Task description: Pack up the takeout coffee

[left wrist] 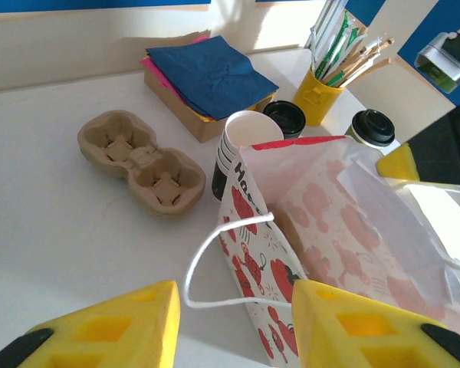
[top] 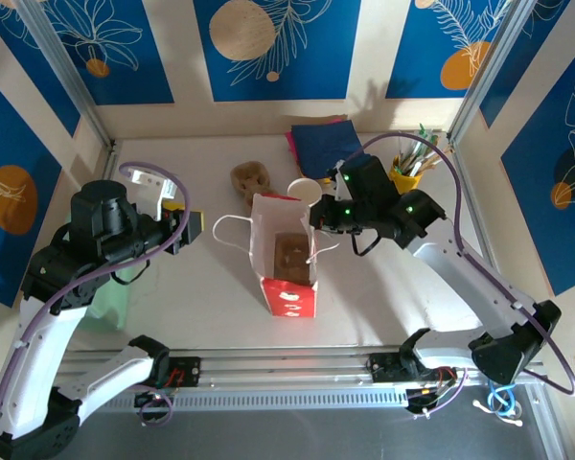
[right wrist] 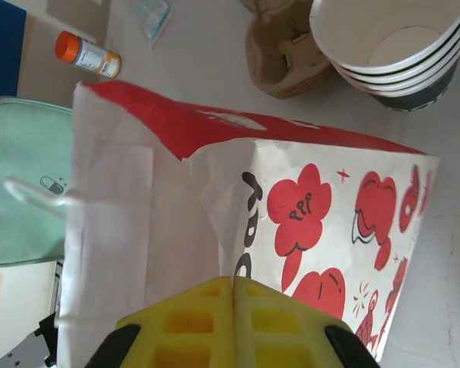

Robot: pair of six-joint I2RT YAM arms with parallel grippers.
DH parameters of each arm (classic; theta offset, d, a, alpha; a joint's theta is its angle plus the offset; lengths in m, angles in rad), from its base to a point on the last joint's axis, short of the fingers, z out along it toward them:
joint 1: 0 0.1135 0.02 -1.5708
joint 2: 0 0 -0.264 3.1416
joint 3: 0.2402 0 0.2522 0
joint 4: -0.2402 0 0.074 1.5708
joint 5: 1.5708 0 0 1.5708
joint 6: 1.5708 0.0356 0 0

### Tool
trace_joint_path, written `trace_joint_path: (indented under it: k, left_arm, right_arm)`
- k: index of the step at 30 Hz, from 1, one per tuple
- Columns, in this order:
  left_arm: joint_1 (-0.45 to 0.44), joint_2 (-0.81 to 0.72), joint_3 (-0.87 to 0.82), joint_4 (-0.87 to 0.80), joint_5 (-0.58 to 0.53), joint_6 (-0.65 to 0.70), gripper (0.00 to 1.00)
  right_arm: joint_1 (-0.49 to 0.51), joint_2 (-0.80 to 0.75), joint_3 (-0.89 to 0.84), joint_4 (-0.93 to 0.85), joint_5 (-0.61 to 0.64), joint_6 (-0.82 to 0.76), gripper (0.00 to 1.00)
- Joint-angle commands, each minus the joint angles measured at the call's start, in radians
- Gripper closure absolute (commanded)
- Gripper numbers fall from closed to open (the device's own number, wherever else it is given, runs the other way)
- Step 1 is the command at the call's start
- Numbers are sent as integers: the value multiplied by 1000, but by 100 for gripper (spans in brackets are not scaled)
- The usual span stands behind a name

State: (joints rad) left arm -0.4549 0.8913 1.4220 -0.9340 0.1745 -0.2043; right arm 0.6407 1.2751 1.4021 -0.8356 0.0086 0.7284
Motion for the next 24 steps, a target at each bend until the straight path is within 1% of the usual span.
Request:
trace_joint_path:
  k: [1,5,15,17,19,21,24]
  left_arm:
    - [-4,-9,-10,6,-1,-4,57]
    - [-4,-7,-12,7,-3,0,57]
    - [-4,5,-12,17,5,1,57]
    - [-4,4,-12,15,2,2,57]
    - [-4,1,-12,14,-4,3,56]
    - [-4,-3,-16,15,-13,4,54]
    - [-4,-4,-20,20,-15,2,53]
  right_arm:
    - [-54,24,34,31,-196,-90,100]
    - [-110,61,41,30,-285,-117,100]
    - [-183,114,78,29,-320,-155,99]
    - [-197,119,85,27,-320,-158,95]
    - [-214,123,93,26,-326,-159,88]
    - [-228,124,101,16,-317,-162,79]
    - [-248,124,111,4,-311,-161,75]
